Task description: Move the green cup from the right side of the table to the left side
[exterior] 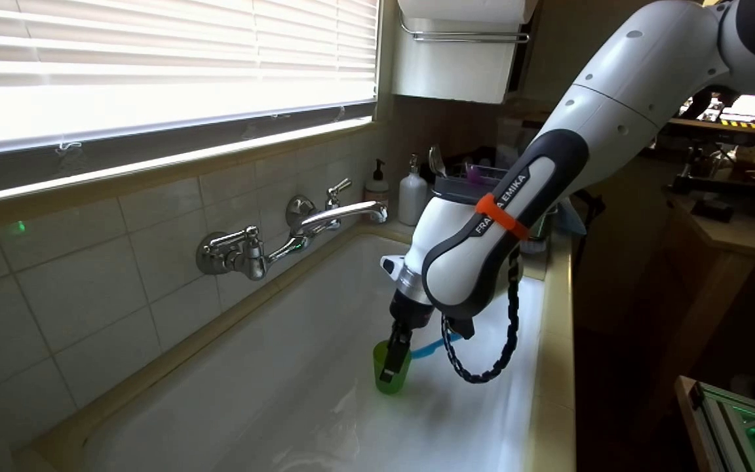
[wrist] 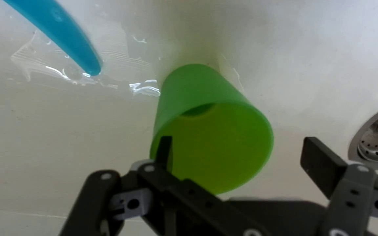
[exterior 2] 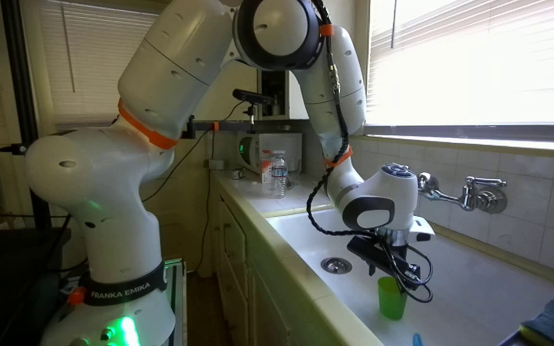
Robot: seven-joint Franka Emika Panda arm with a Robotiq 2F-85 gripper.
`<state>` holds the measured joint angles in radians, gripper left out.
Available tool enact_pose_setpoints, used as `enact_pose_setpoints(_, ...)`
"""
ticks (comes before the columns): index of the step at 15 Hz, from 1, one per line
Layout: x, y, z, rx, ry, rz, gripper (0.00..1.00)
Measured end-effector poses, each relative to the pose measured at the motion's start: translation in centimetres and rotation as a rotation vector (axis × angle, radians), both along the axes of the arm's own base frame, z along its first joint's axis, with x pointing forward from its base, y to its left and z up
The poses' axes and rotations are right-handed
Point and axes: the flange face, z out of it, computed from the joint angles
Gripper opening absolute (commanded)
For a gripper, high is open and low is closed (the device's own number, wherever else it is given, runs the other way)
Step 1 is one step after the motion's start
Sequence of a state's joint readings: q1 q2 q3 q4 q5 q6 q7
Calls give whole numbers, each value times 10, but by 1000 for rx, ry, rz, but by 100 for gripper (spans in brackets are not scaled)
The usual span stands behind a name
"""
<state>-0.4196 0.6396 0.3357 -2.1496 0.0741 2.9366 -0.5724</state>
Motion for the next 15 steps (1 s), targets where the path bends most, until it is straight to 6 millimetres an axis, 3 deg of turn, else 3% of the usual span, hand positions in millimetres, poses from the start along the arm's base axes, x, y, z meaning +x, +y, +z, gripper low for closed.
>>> enact_pose_setpoints(9, -9, 2, 19, 13, -32, 14, 100)
enact_pose_setpoints(15, -22, -17, 42, -19, -103, -28, 100)
